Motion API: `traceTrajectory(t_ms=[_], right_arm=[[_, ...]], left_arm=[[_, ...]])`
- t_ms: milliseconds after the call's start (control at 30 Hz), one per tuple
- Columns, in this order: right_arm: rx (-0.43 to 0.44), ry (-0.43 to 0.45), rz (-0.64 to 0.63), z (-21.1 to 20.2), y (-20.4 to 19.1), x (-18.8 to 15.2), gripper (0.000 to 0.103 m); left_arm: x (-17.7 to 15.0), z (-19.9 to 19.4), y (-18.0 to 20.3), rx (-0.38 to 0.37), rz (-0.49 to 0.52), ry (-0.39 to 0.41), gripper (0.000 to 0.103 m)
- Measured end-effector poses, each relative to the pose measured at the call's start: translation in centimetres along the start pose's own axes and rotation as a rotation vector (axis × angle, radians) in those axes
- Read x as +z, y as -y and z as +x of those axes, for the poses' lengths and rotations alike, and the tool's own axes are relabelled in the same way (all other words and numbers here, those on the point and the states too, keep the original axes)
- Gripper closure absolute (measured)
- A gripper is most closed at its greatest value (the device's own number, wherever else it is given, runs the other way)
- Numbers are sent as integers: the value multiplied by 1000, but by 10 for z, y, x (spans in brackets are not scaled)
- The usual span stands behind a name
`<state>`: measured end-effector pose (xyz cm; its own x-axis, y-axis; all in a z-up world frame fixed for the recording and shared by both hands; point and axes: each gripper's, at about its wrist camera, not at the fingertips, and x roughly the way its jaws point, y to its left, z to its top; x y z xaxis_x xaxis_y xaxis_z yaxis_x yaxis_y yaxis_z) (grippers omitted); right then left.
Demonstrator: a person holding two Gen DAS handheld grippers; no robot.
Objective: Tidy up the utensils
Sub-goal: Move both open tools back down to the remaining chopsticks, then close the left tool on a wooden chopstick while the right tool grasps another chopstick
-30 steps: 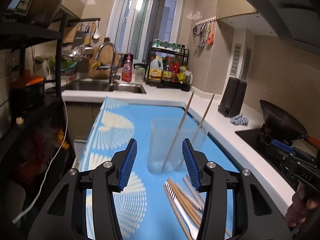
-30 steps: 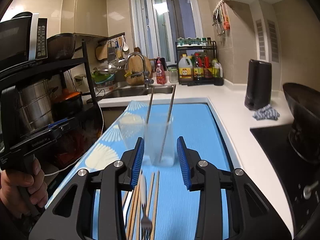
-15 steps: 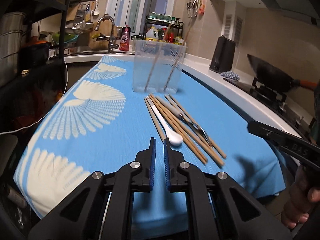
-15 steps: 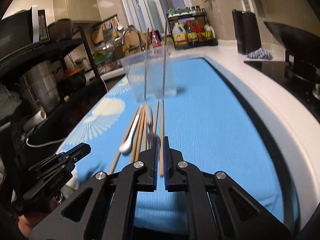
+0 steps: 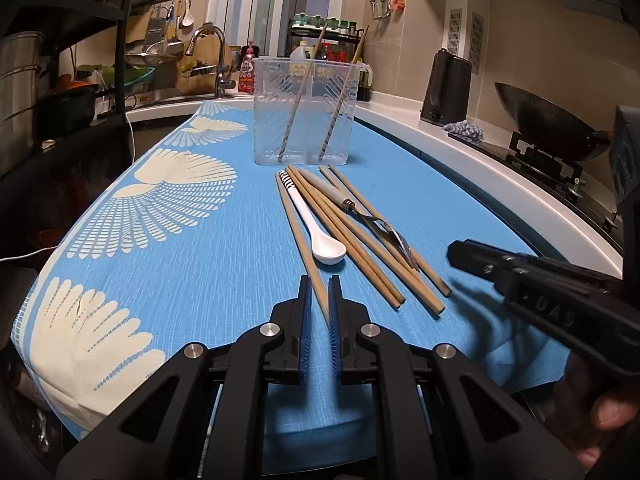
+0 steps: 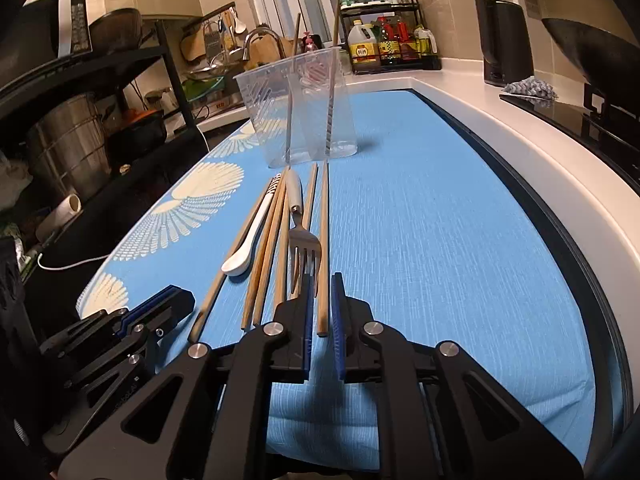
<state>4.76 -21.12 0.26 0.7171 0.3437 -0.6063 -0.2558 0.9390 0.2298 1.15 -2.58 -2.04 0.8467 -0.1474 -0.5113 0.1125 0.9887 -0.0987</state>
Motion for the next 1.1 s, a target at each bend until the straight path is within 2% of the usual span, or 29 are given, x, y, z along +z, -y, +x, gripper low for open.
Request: traceTrajectory(t_ms=[67, 167, 367, 467, 567, 700, 900, 1100], right_arm=[[-4, -4, 3, 2, 1, 0, 84], [-16, -21, 3, 8, 2, -1, 79], [-22, -55, -25, 19, -3, -4, 79], [-42, -59, -41, 21, -5, -5, 83], [-55, -60, -30, 21, -2, -6, 96], [-68, -61, -15, 18, 3, -6, 96], [-112, -48, -7, 8, 14, -9, 96], [-167, -27, -11, 1, 24, -12, 93]], left_arm=[[0, 1, 2, 9, 13, 3, 78], [-2, 6, 2, 14, 10, -8, 77], [-5, 12, 7, 22, 28, -29, 77], [-6, 15, 5, 38, 29, -39, 77], [-5, 16, 3, 56, 32, -41, 82], [-5, 16, -1, 80, 36, -46, 94], [-6, 8, -15, 94, 49, -29, 96], [-11, -3, -42, 106, 11, 3, 96]])
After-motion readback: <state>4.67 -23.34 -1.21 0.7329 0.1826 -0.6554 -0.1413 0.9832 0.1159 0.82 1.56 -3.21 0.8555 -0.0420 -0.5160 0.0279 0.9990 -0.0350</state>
